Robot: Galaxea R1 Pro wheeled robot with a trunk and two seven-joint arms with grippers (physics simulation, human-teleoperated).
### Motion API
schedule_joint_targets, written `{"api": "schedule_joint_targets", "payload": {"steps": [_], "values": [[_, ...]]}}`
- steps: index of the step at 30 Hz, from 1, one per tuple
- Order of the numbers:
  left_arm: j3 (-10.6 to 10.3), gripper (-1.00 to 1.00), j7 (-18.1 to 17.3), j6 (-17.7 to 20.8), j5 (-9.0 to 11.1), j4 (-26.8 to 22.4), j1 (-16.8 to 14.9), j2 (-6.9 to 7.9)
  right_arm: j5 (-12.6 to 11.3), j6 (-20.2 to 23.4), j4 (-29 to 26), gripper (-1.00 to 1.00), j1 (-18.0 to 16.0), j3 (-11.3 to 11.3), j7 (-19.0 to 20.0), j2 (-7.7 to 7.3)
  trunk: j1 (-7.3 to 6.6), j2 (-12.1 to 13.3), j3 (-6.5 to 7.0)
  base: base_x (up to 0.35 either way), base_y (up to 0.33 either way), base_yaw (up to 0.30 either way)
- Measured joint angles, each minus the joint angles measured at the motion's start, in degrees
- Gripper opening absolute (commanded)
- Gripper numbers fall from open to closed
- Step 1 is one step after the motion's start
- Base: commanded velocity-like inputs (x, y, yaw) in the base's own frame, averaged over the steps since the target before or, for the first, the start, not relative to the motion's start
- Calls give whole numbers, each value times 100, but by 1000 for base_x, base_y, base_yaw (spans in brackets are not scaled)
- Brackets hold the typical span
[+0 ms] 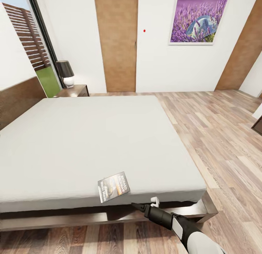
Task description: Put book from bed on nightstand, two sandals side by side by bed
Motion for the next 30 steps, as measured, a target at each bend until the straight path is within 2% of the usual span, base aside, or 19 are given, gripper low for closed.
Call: {"api": "schedule_joint_targets", "payload": {"steps": [30], "values": [[-9, 100, -1, 0, 0, 2, 0, -2, -2, 9, -1, 100, 0, 7, -3, 0, 0, 0, 0, 0, 91, 0]]}}
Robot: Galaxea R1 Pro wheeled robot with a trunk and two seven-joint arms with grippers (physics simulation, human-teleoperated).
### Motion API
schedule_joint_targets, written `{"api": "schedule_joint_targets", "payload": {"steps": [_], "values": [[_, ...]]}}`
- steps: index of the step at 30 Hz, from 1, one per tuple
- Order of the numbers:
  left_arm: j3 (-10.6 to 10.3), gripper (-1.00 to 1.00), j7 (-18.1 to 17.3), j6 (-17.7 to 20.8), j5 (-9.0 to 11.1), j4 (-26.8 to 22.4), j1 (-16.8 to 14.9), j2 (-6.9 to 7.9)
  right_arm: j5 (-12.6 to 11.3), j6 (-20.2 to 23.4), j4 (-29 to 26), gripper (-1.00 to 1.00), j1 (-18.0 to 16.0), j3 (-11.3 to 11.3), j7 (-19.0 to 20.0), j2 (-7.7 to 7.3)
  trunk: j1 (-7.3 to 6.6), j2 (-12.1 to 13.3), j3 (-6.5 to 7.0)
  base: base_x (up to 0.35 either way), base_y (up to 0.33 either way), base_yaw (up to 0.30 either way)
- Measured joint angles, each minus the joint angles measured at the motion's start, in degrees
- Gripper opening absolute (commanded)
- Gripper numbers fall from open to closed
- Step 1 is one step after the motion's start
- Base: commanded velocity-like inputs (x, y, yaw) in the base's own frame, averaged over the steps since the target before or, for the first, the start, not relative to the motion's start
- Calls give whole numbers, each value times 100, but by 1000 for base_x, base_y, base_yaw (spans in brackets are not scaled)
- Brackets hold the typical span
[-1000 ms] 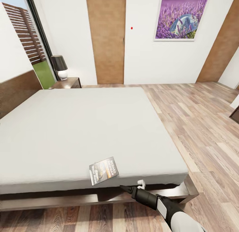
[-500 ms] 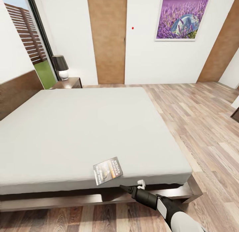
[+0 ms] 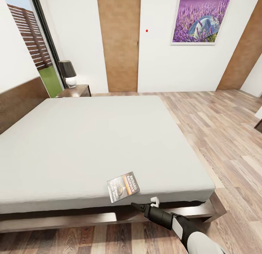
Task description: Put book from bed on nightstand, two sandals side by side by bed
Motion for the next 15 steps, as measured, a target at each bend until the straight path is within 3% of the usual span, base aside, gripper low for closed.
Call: {"api": "schedule_joint_targets", "payload": {"steps": [15], "values": [[0, 100, 0, 0, 0, 0, 0, -2, -29, 40, -16, 100, 0, -77, -66, -46, 0, 0, 0, 0, 8, 0]]}}
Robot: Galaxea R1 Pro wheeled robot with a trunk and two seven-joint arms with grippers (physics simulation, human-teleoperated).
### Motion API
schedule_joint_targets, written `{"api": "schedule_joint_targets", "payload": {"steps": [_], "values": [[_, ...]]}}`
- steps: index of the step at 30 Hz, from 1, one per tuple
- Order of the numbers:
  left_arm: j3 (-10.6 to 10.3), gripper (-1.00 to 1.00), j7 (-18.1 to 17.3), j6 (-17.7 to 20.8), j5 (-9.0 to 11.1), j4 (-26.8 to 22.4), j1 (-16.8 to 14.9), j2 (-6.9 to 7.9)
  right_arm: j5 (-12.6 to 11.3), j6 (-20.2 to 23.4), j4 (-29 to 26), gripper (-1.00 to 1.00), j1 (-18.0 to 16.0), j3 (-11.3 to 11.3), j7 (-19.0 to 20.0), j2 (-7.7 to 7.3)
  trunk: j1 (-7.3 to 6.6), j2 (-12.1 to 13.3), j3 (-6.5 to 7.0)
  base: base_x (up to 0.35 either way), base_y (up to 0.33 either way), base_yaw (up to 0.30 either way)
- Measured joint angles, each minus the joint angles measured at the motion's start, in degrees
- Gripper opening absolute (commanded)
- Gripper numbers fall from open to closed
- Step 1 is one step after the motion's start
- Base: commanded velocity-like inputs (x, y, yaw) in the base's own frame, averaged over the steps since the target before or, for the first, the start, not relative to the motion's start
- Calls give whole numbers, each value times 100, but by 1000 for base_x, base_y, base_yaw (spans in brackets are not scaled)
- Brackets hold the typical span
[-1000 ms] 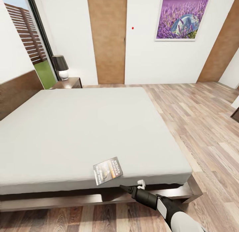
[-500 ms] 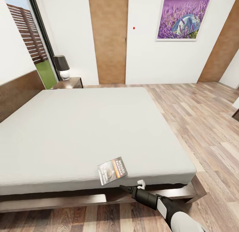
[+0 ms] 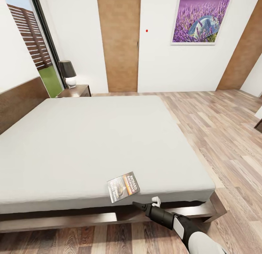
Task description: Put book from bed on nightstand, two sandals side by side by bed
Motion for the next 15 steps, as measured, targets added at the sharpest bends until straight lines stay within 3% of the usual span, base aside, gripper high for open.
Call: {"api": "schedule_joint_targets", "payload": {"steps": [15], "values": [[0, 100, 0, 0, 0, 0, 0, 0, -10, 3, 13, 100, 0, -43, -28, -65, 0, 0, 0, 0, 0, 0]]}}
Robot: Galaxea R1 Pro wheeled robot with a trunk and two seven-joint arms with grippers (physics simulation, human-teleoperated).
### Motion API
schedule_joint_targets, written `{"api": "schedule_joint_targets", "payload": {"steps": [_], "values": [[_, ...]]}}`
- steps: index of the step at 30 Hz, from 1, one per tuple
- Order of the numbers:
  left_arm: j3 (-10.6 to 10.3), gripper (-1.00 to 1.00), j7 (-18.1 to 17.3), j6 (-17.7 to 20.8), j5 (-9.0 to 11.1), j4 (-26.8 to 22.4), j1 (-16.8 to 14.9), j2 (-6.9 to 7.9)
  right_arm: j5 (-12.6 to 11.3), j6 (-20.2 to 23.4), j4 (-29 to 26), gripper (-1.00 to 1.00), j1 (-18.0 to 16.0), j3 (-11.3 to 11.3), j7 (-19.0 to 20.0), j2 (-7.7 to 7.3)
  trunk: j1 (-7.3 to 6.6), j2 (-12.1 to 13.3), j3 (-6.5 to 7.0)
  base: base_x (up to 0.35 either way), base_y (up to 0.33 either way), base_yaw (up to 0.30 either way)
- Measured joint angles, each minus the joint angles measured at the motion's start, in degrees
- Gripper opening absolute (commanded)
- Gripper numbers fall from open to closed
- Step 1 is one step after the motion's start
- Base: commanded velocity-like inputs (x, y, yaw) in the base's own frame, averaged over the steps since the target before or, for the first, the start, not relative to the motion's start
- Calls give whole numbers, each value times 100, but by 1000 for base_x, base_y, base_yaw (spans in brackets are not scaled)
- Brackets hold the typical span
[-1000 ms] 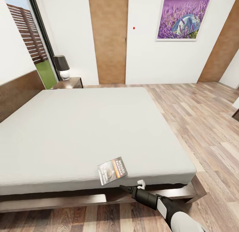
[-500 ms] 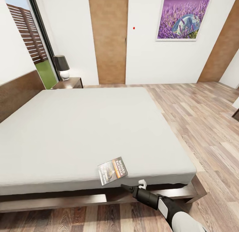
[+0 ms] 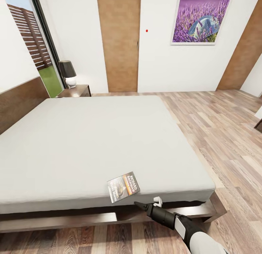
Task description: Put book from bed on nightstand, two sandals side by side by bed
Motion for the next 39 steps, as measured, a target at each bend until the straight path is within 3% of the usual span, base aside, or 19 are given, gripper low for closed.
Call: {"api": "schedule_joint_targets", "payload": {"steps": [19, 39], "values": [[-2, 100, 0, 0, 0, 0, 0, 0, 11, -46, 3, 100, 0, -35, -30, 33, 0, 0, 0, 0, 0, 0], [-9, 100, 0, 0, 0, 7, 1, -1, 30, -2, 12, 100, 0, 4, -416, 34, 0, 0, 0, 0, 0, 0]]}}
